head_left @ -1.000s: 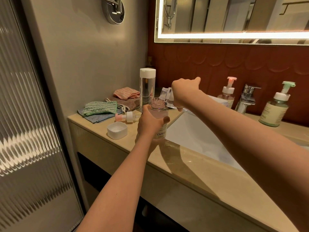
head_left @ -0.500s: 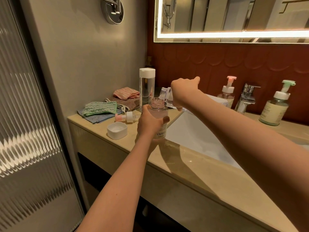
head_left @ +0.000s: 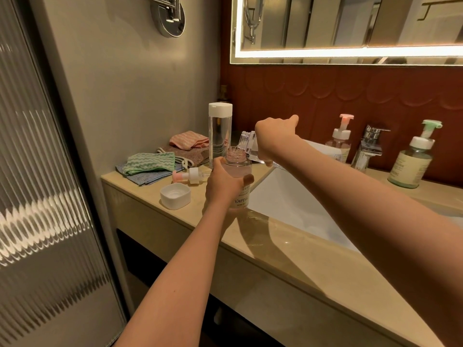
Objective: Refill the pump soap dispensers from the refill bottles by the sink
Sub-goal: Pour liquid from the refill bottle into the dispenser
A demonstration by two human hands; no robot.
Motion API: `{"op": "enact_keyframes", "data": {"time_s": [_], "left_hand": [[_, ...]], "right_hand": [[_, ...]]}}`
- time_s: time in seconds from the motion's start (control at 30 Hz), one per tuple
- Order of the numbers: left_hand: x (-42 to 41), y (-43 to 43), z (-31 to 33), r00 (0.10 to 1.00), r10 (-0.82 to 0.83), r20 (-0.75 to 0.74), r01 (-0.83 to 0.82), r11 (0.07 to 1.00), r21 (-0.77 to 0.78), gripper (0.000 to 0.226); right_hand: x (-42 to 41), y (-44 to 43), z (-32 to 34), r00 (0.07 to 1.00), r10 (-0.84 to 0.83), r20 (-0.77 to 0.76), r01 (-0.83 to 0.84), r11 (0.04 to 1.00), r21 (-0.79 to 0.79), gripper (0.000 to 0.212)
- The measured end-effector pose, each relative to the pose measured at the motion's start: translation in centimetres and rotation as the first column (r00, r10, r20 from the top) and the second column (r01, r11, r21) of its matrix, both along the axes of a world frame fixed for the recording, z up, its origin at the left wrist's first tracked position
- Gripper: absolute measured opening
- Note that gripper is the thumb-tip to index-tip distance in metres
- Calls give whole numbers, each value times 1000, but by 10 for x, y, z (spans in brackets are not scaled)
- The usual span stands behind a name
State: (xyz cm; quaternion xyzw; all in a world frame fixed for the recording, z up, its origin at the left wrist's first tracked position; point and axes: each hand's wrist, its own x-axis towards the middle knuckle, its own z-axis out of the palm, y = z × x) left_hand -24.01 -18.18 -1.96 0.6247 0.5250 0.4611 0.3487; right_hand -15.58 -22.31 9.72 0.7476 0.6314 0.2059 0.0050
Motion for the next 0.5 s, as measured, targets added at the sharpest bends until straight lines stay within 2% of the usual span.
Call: {"op": "enact_keyframes", "data": {"time_s": [0.5], "left_hand": [[1,2,-1,1000,11,2,-11,1000,0,79]], "right_hand": [[-3,-2,1,1000,-10,18,10,1000,1,19]]}}
